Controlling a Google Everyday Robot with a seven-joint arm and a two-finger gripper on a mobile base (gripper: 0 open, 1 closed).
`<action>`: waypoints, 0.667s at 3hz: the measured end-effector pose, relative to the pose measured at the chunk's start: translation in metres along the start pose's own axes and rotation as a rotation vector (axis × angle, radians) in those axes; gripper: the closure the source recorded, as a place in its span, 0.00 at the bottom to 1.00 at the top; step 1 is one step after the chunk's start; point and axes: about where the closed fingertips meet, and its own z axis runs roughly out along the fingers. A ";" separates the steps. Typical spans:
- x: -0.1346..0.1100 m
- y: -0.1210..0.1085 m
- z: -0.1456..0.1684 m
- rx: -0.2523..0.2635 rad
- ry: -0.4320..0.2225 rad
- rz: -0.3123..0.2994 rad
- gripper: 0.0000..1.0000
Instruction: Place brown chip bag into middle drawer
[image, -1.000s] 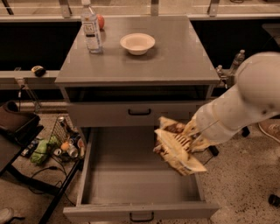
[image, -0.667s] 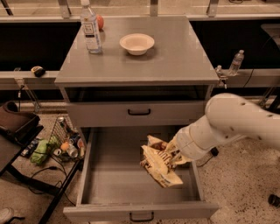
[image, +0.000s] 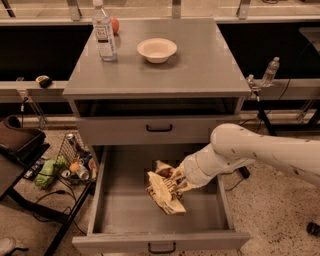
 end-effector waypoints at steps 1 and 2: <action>0.006 -0.011 0.040 0.027 -0.058 0.025 1.00; 0.012 -0.024 0.067 0.046 -0.086 0.049 1.00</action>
Offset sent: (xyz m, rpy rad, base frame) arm 0.0534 0.0595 -0.0735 0.1444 0.0482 -0.0542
